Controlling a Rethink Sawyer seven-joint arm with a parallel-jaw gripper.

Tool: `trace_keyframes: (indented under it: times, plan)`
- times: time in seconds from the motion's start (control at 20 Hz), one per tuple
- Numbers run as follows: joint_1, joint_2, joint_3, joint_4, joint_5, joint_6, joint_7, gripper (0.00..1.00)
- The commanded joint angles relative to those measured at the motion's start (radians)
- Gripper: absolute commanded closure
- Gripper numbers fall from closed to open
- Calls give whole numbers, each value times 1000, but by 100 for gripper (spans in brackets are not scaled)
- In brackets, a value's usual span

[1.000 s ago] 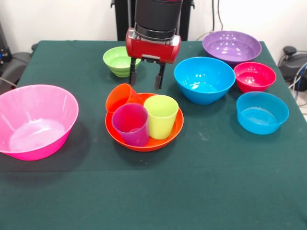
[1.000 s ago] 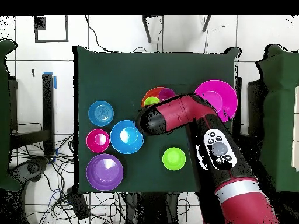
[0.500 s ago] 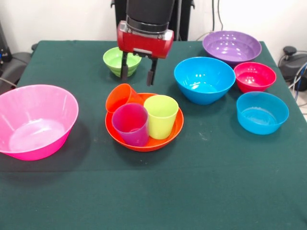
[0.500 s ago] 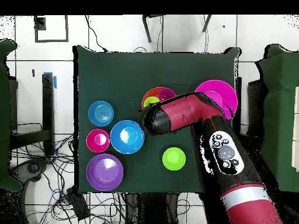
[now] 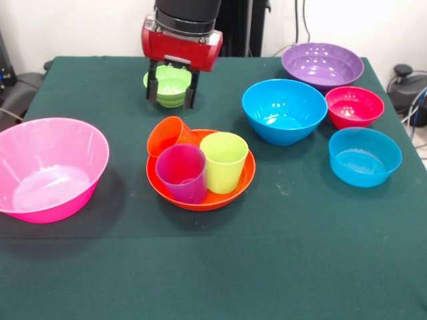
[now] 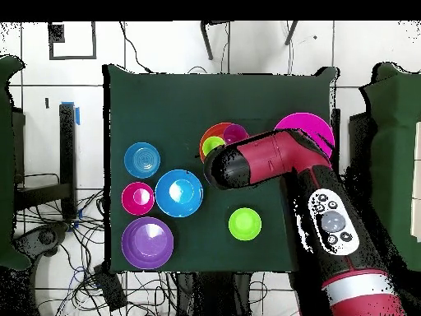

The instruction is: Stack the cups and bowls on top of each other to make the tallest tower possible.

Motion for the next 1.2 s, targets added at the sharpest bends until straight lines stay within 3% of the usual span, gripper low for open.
trace_keyframes:
  times: [0.05,0.3,1.2]
  plan:
    - [3,85,70,-57,-37,36,-274,0]
    - [4,142,87,-69,-40,6,-280,0]
    - [-32,192,108,-90,-85,-9,-330,0]
